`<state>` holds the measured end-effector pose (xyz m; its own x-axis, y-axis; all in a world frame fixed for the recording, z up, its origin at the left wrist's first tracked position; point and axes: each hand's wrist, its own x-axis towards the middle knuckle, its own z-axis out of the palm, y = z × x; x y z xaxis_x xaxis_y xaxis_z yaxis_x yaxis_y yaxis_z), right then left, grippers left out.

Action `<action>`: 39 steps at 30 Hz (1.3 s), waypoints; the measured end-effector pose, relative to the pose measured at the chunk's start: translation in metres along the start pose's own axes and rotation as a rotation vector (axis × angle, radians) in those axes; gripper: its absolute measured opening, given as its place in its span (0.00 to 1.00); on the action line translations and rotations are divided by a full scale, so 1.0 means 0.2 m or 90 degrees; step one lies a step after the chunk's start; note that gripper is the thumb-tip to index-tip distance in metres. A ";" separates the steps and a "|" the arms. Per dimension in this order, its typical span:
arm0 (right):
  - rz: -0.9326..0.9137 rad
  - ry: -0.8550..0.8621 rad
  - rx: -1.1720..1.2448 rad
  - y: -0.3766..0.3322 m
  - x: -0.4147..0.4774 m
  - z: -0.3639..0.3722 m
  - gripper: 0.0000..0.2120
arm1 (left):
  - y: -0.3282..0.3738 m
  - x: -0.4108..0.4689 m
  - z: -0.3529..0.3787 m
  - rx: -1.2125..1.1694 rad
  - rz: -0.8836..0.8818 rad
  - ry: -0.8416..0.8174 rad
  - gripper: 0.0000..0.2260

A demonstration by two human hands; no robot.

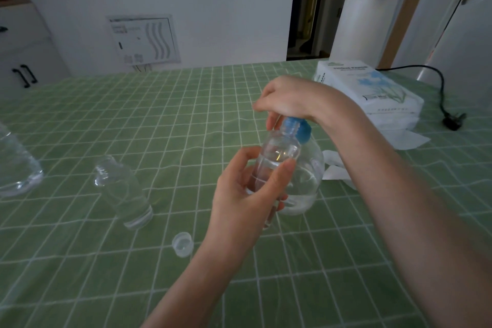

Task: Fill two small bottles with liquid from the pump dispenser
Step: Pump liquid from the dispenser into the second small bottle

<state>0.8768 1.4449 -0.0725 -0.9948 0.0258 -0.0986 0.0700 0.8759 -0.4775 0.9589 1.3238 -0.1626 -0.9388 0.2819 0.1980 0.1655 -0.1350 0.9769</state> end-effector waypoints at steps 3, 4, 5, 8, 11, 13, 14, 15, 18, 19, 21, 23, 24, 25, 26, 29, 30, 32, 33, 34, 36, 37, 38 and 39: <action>-0.007 0.018 -0.016 -0.02 -0.01 -0.02 0.18 | 0.00 0.00 0.00 -0.006 0.010 0.003 0.14; -0.005 0.018 -0.020 -0.02 -0.01 -0.02 0.18 | 0.01 0.00 0.00 -0.008 0.011 0.002 0.13; -0.003 0.014 -0.023 -0.03 -0.01 -0.03 0.19 | 0.01 0.00 0.00 -0.009 0.010 0.003 0.13; 0.004 0.001 -0.030 -0.03 -0.01 -0.02 0.19 | 0.01 0.00 0.00 -0.005 0.006 0.003 0.15; 0.006 -0.003 -0.027 -0.02 0.00 -0.01 0.19 | 0.01 0.00 0.00 0.000 0.000 0.000 0.17; 0.013 -0.010 -0.024 -0.01 0.00 0.00 0.20 | 0.01 0.00 0.00 0.000 -0.004 0.000 0.18; 0.016 -0.014 -0.020 0.00 0.00 0.01 0.21 | 0.01 0.00 0.00 -0.001 -0.006 0.001 0.18; 0.018 -0.017 -0.016 0.00 0.00 0.01 0.22 | 0.01 0.00 0.01 0.000 -0.008 0.002 0.18; 0.016 -0.015 -0.007 0.01 0.00 0.02 0.20 | 0.00 0.00 0.00 0.005 -0.010 0.002 0.18; 0.014 -0.012 -0.005 0.00 0.00 0.02 0.19 | 0.00 -0.01 0.00 0.004 -0.010 0.001 0.18; 0.009 -0.003 -0.005 0.00 0.00 0.01 0.18 | 0.01 -0.01 0.00 0.003 -0.009 -0.003 0.17; 0.004 0.007 -0.020 -0.02 0.00 -0.01 0.19 | 0.01 0.00 0.00 0.002 -0.004 -0.004 0.17; 0.003 0.011 -0.032 -0.02 0.00 -0.02 0.19 | 0.01 0.00 0.00 0.003 -0.003 -0.003 0.16; 0.003 0.012 -0.041 -0.03 0.00 -0.02 0.18 | 0.01 0.00 0.00 0.003 -0.004 -0.003 0.16; 0.004 0.012 -0.044 -0.03 0.00 -0.02 0.18 | 0.01 0.00 0.00 0.003 -0.005 -0.002 0.16; 0.007 0.004 -0.039 -0.03 0.00 -0.02 0.18 | 0.01 0.00 0.00 0.001 -0.004 0.002 0.16; 0.008 0.000 -0.040 -0.03 0.00 -0.02 0.18 | 0.01 0.00 0.00 0.001 -0.005 0.002 0.16; 0.010 -0.004 -0.037 -0.02 0.00 -0.01 0.18 | 0.01 0.00 0.00 0.002 -0.006 0.000 0.16; 0.010 -0.007 -0.035 -0.02 0.00 -0.01 0.18 | 0.01 0.00 0.00 0.002 -0.008 -0.001 0.16; 0.011 -0.011 -0.035 -0.02 0.01 0.00 0.19 | 0.01 0.00 0.00 0.001 -0.010 -0.001 0.17; 0.015 -0.020 -0.028 0.00 0.01 0.01 0.19 | 0.01 -0.01 0.00 0.001 -0.015 -0.001 0.17; 0.016 -0.022 -0.022 0.00 0.00 0.01 0.20 | 0.01 -0.01 0.00 0.003 -0.016 -0.001 0.18; 0.014 -0.021 -0.019 0.00 0.00 0.02 0.20 | 0.01 -0.01 0.00 0.005 -0.016 0.000 0.18; 0.013 -0.017 -0.017 0.01 0.01 0.02 0.20 | 0.01 -0.01 0.00 0.007 -0.015 0.001 0.18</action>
<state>0.8762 1.4438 -0.0769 -0.9909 0.0308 -0.1308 0.0873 0.8878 -0.4519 0.9607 1.3238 -0.1616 -0.9431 0.2830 0.1747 0.1465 -0.1182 0.9821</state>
